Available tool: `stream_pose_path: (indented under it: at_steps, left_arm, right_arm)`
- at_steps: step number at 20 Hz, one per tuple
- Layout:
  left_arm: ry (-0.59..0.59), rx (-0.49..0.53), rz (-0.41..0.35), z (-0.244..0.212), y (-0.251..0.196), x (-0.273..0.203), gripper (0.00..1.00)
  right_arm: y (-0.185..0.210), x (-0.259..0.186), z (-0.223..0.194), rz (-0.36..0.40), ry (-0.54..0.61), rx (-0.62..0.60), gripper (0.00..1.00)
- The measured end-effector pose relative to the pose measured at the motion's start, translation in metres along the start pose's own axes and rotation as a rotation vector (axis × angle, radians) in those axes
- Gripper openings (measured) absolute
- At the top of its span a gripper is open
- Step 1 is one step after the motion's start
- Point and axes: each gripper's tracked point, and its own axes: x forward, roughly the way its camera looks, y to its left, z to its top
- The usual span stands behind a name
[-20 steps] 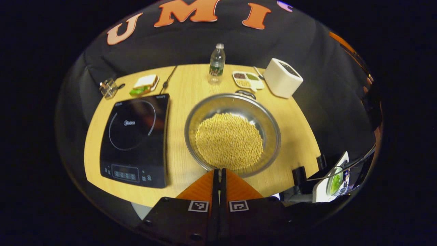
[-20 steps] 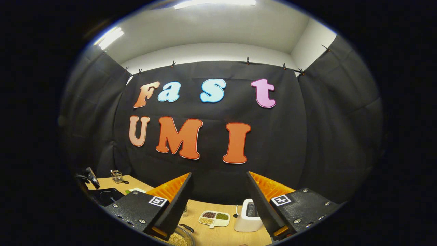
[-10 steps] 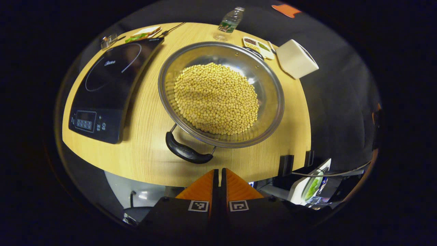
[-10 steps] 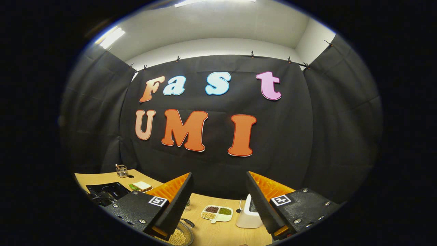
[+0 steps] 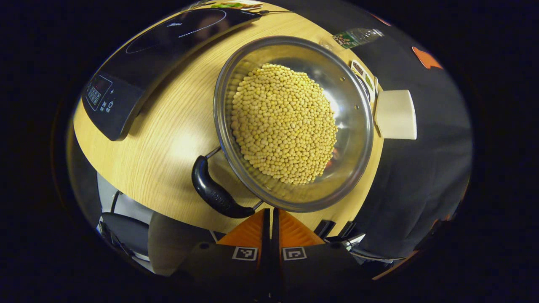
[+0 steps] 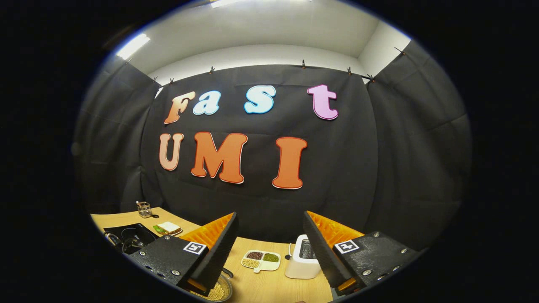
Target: First push the handle of the pot to place it horizontally, then grasp the pot with both hands and set it on the induction cooktop.
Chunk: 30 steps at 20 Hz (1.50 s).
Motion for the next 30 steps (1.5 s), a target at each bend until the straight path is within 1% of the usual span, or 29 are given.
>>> stream_pose_path:
  at_steps: [4, 7, 10, 12, 15, 18, 20, 22, 26, 30]
  left_arm:
    - [-0.070, 0.088, 0.138, 0.035, 0.025, -0.008, 0.08]
    - [-0.090, 0.147, 0.192, 0.057, 0.040, -0.017, 0.08]
    - [-0.137, 0.271, 0.261, 0.086, 0.053, -0.022, 0.08]
    - [-0.161, 0.357, 0.286, 0.099, 0.059, -0.032, 0.08]
    - [-0.216, 0.487, 0.271, 0.132, 0.067, -0.033, 0.08]
    - [-0.254, 0.579, 0.245, 0.160, 0.060, -0.034, 0.08]
    - [-0.267, 0.631, 0.233, 0.169, 0.052, -0.039, 0.08]
    - [-0.271, 0.669, 0.209, 0.175, 0.048, -0.049, 0.08]
    - [-0.270, 0.731, 0.182, 0.179, 0.047, -0.054, 0.08]
    - [-0.275, 0.748, 0.165, 0.174, 0.044, -0.055, 0.08]
  right_arm:
    - [0.010, 0.005, -0.015, -0.028, 0.050, -0.013, 0.95]
    - [0.022, 0.006, -0.030, -0.039, 0.103, -0.008, 0.95]
    - [0.038, 0.006, -0.043, -0.040, 0.154, 0.030, 0.95]
    - [0.047, 0.005, -0.048, -0.040, 0.187, 0.048, 0.95]
    - [0.051, 0.005, -0.058, -0.064, 0.239, 0.063, 0.95]
    - [0.054, 0.002, -0.071, -0.085, 0.295, 0.074, 0.95]
    - [0.056, 0.001, -0.082, -0.094, 0.337, 0.083, 0.95]
    - [0.058, 0.001, -0.099, -0.110, 0.396, 0.091, 0.95]
    - [0.054, -0.006, -0.145, -0.159, 0.566, 0.108, 0.95]
    - [0.057, -0.007, -0.188, -0.153, 0.722, 0.176, 0.95]
